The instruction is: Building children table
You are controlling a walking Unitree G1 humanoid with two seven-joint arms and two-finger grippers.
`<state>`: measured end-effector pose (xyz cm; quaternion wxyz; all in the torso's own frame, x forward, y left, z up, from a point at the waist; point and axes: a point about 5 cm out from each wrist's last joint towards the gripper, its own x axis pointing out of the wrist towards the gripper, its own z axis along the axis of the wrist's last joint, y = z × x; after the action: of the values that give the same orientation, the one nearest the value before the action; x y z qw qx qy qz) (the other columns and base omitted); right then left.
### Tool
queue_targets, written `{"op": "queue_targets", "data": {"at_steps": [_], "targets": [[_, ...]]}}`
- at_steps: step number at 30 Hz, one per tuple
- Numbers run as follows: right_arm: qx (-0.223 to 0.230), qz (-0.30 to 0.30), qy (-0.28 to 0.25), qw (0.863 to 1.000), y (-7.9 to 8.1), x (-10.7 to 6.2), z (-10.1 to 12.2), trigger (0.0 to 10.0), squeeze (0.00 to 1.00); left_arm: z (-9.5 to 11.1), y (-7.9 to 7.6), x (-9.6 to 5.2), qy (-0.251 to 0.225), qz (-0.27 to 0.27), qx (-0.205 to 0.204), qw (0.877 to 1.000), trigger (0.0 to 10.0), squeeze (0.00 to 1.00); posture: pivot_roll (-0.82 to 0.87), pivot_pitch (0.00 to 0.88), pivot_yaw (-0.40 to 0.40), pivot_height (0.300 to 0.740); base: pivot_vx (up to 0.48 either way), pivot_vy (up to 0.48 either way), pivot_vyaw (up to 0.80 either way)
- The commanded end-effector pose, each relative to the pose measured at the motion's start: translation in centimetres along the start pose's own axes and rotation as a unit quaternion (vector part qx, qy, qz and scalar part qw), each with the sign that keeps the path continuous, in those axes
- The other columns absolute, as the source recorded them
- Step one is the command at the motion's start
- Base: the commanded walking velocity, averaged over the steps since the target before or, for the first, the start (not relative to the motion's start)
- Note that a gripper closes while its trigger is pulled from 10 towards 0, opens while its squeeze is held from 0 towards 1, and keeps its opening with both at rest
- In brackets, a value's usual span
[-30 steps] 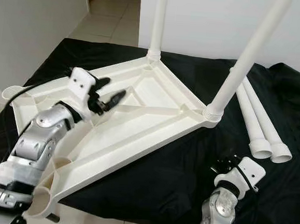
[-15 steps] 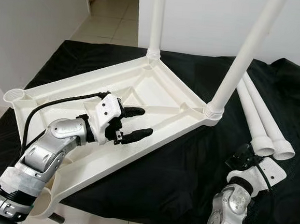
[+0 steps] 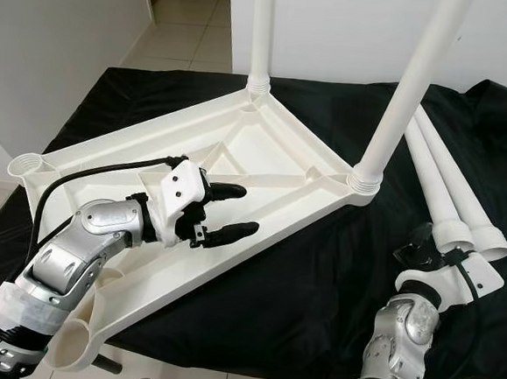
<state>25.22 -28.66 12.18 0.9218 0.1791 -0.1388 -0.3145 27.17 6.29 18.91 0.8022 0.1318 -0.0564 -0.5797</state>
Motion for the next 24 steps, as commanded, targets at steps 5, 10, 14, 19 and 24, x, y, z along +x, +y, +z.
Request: {"op": "queue_targets", "data": {"at_steps": [5,10,14,19,24], "targets": [[0.026,0.032,0.022,0.999,0.5,0.7,-0.7,10.0,0.00,0.0,-0.3,-0.6,0.011,-0.020,-0.001,1.000,10.0,0.00,-0.08,0.094,0.101,0.740,0.000,0.000,0.00],[0.031,0.060,0.026,0.997,1.1,1.9,-0.7,10.0,0.00,0.1,-0.1,-0.8,0.015,-0.014,-0.001,1.000,10.0,0.00,-0.07,0.094,0.107,0.740,0.000,0.000,0.00],[0.033,0.071,0.023,0.997,1.3,3.0,-0.3,10.0,0.00,0.2,-0.1,-0.8,0.017,-0.011,-0.001,1.000,10.0,0.00,-0.07,0.093,0.105,0.740,0.000,0.000,0.00],[0.038,0.083,0.022,0.996,1.5,4.1,-0.1,4.3,0.00,0.2,-0.1,-0.9,0.019,-0.007,-0.003,1.000,10.0,0.00,-0.07,0.093,0.104,0.740,0.000,0.000,0.00],[0.043,0.091,0.024,0.995,1.7,4.2,-0.1,0.0,0.00,0.2,-0.1,-0.9,0.020,-0.006,-0.003,1.000,10.0,0.00,-0.06,0.092,0.104,0.740,0.000,0.000,0.00]]}}
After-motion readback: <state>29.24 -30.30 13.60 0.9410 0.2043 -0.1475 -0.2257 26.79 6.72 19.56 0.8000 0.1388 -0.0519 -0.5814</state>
